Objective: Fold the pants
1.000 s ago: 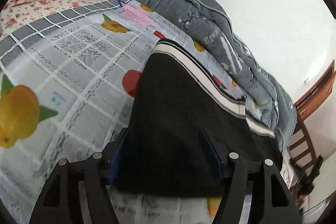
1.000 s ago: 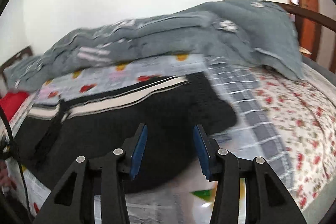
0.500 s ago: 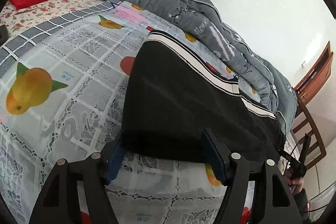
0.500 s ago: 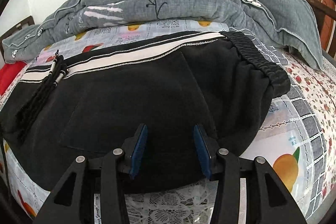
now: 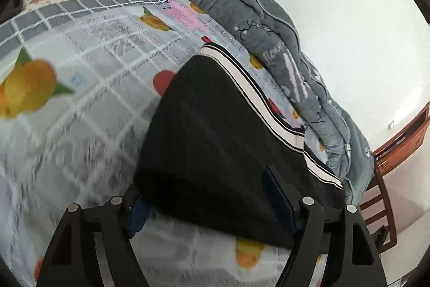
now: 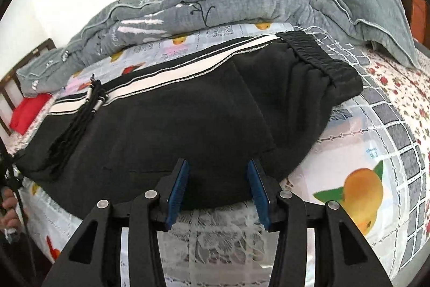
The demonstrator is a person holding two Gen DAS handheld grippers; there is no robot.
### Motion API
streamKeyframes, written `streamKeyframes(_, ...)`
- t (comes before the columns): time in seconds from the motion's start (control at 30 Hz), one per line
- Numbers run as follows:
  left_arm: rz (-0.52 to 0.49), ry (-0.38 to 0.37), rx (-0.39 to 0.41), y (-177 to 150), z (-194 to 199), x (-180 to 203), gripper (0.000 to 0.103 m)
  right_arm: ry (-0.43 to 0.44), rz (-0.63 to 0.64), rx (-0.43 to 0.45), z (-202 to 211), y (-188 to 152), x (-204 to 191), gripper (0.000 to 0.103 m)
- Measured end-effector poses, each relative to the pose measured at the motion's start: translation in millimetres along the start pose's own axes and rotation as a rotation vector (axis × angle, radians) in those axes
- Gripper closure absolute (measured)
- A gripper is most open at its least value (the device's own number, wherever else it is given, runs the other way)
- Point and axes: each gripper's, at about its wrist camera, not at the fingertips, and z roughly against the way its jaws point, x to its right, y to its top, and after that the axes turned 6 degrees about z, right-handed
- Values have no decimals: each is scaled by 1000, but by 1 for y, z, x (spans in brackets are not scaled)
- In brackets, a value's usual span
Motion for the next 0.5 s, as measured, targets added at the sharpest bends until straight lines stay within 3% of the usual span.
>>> streamKeyframes(0.1, 34, -3, 17, -2, 2, -2, 30, 17, -7, 8, 6, -1, 4, 57)
streamKeyframes(0.2, 100, 60, 16, 9, -5, -1, 55, 22, 1, 15, 12, -2, 8, 57)
streamKeyframes(0.23, 112, 112, 12, 12, -9, 1, 71, 17, 1, 20, 16, -2, 11, 57)
streamKeyframes(0.3, 119, 159, 27, 17, -11, 10, 80, 2, 2, 36, 24, -5, 19, 57)
streamKeyframes(0.37, 67, 173, 70, 19, -4, 33, 86, -11, 0, 49, 33, -9, 29, 57)
streamKeyframes(0.5, -102, 192, 149, 10, 5, 103, 87, -39, -23, 63, 47, -18, 55, 57)
